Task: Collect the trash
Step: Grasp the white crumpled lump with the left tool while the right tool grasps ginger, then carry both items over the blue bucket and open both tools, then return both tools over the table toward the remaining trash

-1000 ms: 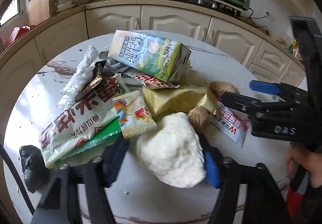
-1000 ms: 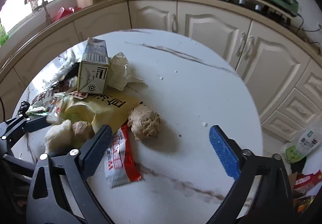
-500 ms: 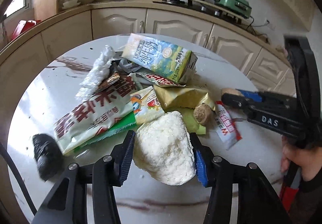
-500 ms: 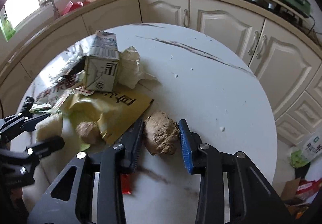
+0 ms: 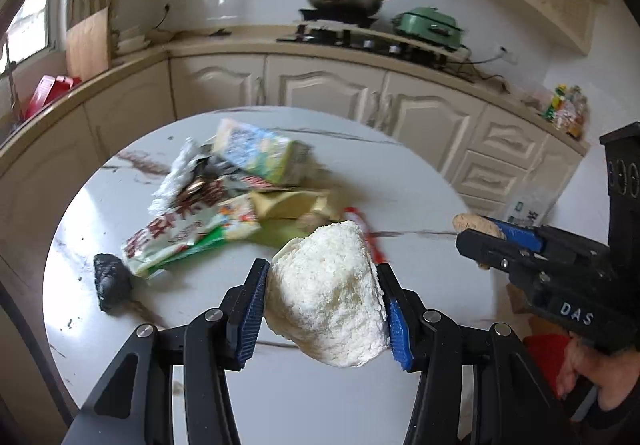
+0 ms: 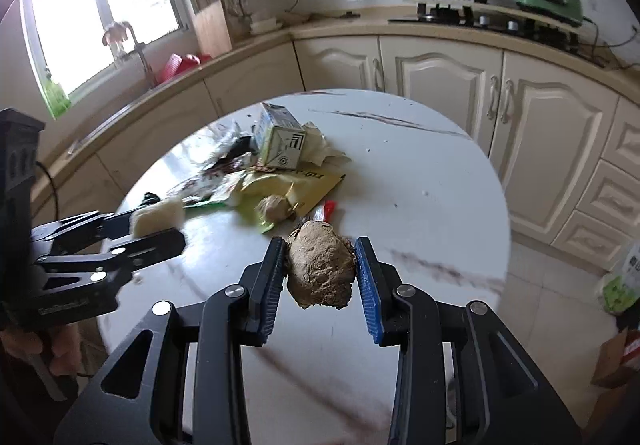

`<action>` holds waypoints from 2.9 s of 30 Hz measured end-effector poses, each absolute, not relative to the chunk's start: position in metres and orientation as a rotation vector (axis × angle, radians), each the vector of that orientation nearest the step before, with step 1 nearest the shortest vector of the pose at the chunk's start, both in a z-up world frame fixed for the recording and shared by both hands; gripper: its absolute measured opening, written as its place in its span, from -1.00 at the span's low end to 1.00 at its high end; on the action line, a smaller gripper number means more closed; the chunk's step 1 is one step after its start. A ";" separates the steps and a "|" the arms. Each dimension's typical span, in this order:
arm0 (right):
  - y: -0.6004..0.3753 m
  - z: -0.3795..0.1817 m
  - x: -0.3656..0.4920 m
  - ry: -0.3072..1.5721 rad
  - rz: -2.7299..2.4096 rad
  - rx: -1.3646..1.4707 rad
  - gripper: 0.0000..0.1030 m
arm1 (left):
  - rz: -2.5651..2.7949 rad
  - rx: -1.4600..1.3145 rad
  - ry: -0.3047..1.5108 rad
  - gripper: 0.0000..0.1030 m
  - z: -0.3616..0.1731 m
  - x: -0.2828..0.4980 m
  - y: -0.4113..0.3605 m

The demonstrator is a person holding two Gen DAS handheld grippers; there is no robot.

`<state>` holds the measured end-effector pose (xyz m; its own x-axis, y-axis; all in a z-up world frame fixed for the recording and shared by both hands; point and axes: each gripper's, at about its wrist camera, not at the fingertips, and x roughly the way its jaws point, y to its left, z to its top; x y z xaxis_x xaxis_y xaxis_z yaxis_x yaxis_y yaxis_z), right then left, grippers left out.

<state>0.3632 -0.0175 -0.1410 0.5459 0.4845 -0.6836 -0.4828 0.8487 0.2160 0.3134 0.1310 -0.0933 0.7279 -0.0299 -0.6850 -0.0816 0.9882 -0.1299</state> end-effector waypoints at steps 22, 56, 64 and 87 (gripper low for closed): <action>-0.302 -0.211 0.290 0.817 0.153 0.349 -0.35 | -0.382 0.084 0.916 -0.05 -0.148 0.446 -0.151; -0.344 -0.326 0.341 0.893 0.015 0.493 0.27 | -0.336 0.124 0.889 0.58 -0.173 0.485 -0.189; -0.319 -0.239 0.289 0.774 0.020 0.421 0.58 | -0.314 0.103 0.777 0.66 -0.124 0.396 -0.140; -0.095 -0.076 0.236 0.565 0.315 0.144 0.86 | -0.037 -0.024 0.493 0.90 -0.047 0.137 0.096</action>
